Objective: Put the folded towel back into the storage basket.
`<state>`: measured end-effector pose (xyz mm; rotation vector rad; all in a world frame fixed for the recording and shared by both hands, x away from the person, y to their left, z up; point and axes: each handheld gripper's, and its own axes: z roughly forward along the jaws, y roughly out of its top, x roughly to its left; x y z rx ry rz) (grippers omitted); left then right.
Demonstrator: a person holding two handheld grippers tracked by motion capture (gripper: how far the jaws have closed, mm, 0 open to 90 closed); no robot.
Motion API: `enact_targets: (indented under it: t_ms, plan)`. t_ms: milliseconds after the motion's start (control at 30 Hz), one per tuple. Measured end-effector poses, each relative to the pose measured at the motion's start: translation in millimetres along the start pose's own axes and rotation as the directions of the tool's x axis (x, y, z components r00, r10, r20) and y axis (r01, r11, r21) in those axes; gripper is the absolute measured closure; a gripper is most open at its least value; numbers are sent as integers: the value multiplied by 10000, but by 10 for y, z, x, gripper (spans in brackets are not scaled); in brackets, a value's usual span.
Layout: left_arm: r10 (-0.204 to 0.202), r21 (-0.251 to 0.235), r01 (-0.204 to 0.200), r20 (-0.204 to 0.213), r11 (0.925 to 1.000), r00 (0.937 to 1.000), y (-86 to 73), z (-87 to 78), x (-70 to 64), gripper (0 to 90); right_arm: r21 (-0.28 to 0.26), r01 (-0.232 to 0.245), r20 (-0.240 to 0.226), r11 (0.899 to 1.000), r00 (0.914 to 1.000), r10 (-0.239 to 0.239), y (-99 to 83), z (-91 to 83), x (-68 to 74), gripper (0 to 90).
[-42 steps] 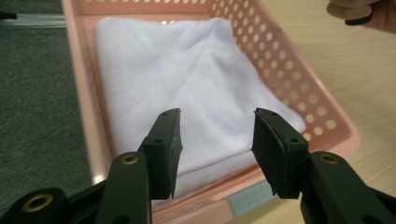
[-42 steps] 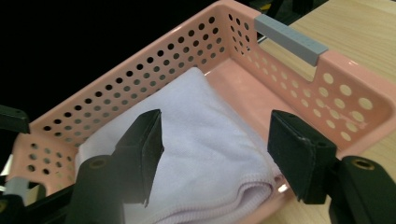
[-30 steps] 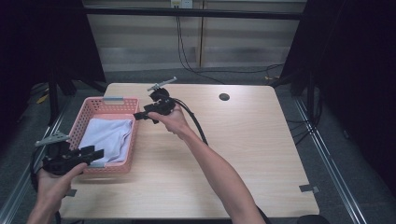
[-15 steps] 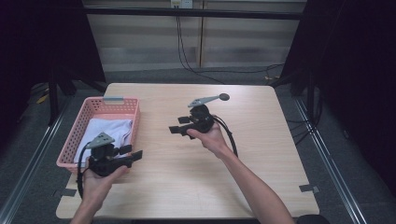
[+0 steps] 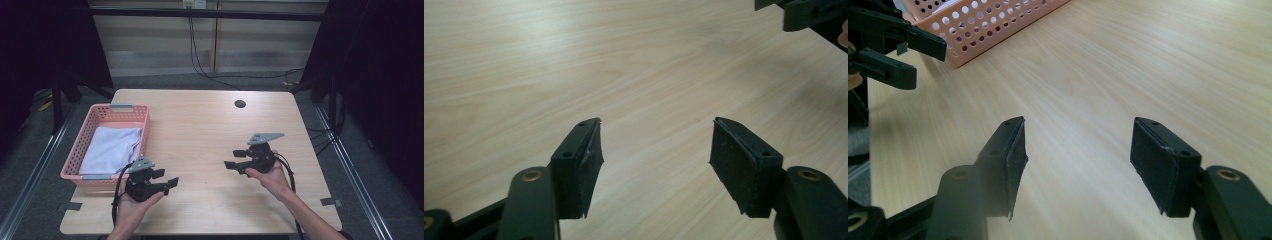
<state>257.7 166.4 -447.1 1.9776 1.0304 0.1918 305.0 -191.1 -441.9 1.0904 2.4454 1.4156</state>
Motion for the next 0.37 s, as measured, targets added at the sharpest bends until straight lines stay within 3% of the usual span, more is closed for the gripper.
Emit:
enact_targets:
  t_ms: [67, 100, 167, 200, 300, 367]
  plan:
    - [113, 6, -113, 136, 9999, 9998, -39, 41, -58, 352, 70, 11, 305, 10000, 9995, -13, -131, -95, 23, 381]
    - [239, -3, -239, -7, 9997, 9997, -64, 64, -82, 352, 50, 77, 490, 10000, 9988, -79, -202, -137, 32, 380]
    - [227, -11, -227, 29, 9997, 9997, -90, 92, -96, 352, 145, -128, 567, 9998, 9983, 119, -333, -197, 28, 366]
    - [520, 88, -520, 80, 9986, 9986, -145, 139, -115, 352, -28, -244, 650, 9997, 9976, 245, -398, -230, 19, 356]
    - [373, 565, -393, 359, 9976, 9987, -241, 204, -127, 336, -17, -324, 970, 9995, 9948, 324, -523, -283, -20, 335]
    - [526, 638, -545, 310, 9965, 9981, -253, 207, -140, 333, -110, -451, 1085, 9989, 9930, 460, -570, -311, -60, 329]
